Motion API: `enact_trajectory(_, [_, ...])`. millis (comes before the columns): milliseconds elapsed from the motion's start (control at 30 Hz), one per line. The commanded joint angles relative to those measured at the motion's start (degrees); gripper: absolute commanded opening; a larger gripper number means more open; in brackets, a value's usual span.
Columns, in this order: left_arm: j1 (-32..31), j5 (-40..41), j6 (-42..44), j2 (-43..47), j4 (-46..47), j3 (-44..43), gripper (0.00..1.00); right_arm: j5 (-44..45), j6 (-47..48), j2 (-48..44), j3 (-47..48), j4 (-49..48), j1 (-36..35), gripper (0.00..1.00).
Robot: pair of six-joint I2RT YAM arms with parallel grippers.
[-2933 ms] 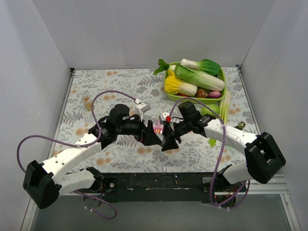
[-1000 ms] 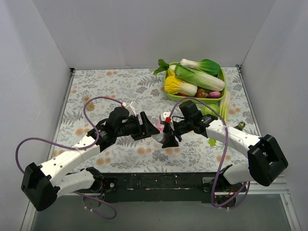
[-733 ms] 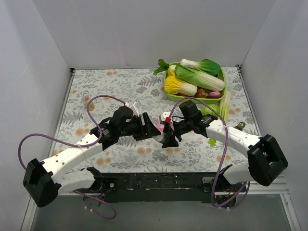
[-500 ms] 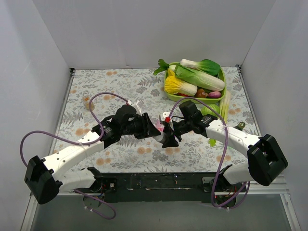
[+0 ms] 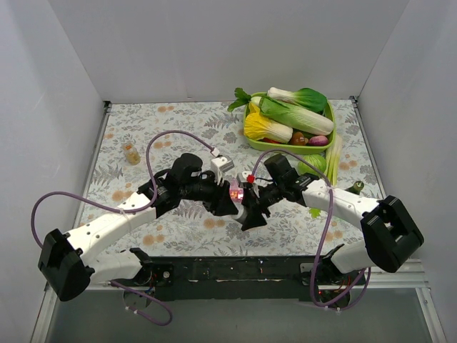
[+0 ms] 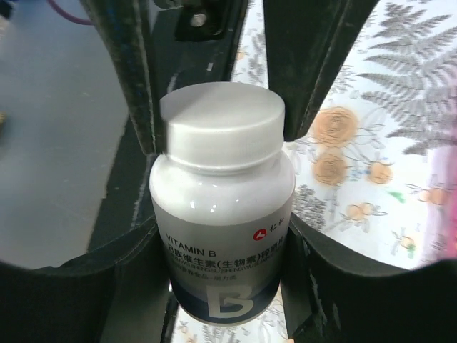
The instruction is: Sort the pills into containers
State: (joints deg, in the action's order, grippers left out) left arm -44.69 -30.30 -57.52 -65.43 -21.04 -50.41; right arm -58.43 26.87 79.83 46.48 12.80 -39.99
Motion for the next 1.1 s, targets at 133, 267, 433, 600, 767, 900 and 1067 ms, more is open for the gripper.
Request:
enact_trajectory(133, [0.6, -10.0, 14.9, 1.2, 0.8, 0.9, 0.59, -9.7, -8.3, -0.1, -1.6, -12.3, 0.3, 0.01])
enact_trajectory(267, [2.5, -4.5, 5.9, 9.7, 7.7, 3.3, 0.98, -8.1, -6.0, -0.9, -1.5, -11.1, 0.6, 0.01])
enact_trajectory(433, [2.8, 1.9, -6.5, 18.2, 9.9, 6.3, 0.98, -5.8, -3.5, -1.8, -1.0, -9.0, 0.6, 0.01])
enact_trajectory(600, [2.9, 10.2, -22.9, 19.5, 5.8, 6.2, 0.98, 0.2, 1.3, -2.8, 0.4, -5.0, 0.6, 0.01])
enact_trajectory(767, [2.9, 20.5, -45.1, 15.3, -5.0, 3.7, 0.96, 6.5, 2.0, -4.2, 0.7, -4.6, 0.7, 0.01])
enact_trajectory(900, [2.9, 20.2, -48.5, 11.7, -5.6, 1.0, 0.93, 7.7, 2.1, -4.4, 1.0, -4.7, 0.6, 0.01])
enact_trajectory(1067, [2.8, 19.9, -49.0, 7.2, -4.9, -0.5, 0.87, 8.1, 2.1, -4.2, 1.3, -4.5, 0.6, 0.01])
